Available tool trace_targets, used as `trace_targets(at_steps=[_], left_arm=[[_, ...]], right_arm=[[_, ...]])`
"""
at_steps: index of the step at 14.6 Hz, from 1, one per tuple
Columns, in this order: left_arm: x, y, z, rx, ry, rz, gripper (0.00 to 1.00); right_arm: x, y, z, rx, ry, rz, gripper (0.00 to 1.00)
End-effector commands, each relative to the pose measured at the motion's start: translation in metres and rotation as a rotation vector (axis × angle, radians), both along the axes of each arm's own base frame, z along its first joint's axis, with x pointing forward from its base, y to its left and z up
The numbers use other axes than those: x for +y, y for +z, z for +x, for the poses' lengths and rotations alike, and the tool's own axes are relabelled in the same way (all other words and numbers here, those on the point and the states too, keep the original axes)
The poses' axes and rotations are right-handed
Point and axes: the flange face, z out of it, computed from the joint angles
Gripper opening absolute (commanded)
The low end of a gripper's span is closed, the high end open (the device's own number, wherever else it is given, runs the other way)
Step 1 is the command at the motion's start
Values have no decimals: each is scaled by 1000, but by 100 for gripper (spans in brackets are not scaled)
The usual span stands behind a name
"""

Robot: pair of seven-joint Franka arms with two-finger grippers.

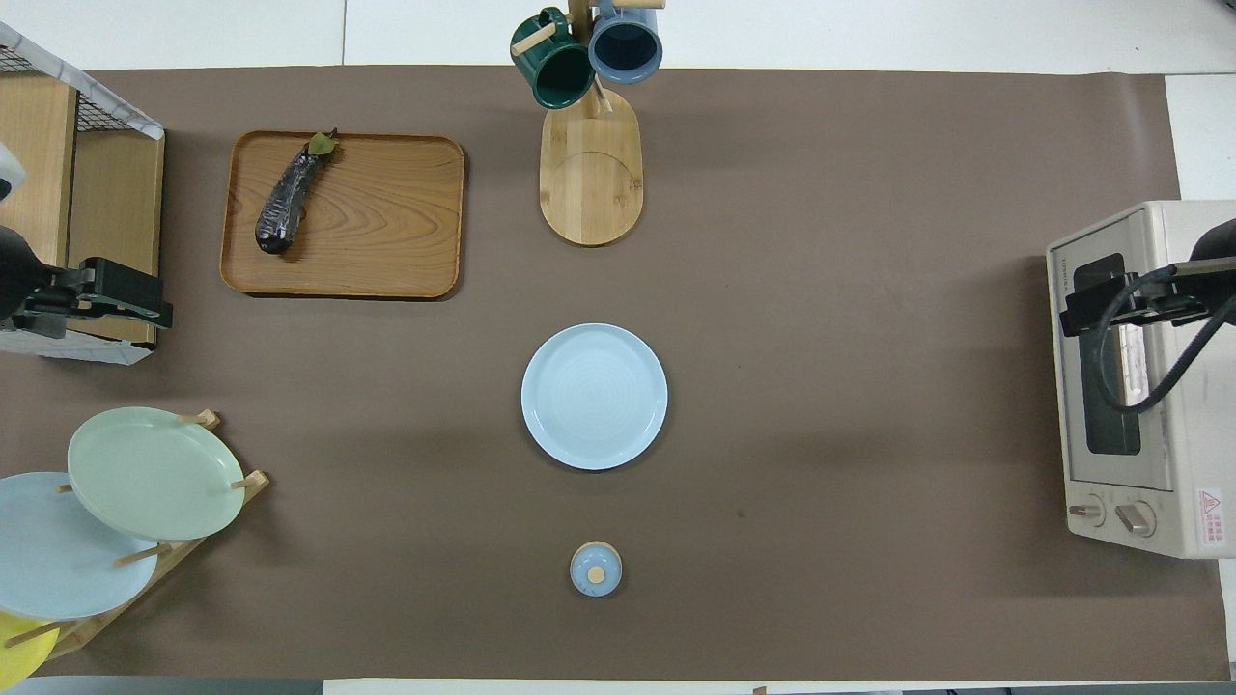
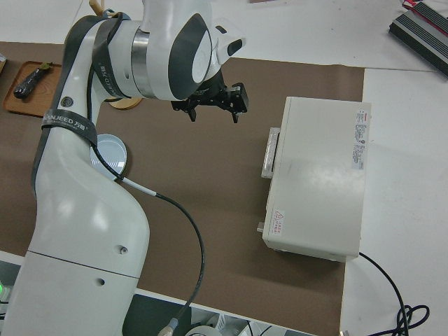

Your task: Put eggplant into oven

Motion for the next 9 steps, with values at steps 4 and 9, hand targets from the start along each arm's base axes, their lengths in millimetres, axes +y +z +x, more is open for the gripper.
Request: trace_targets(at_steps=[4, 9], left_arm=[[4, 0, 4, -17, -29, 7, 100], [-2, -1, 4, -22, -36, 7, 100]], right_arm=[[-1, 5, 1, -16, -8, -5, 100], [-2, 7, 0, -21, -11, -6, 100]])
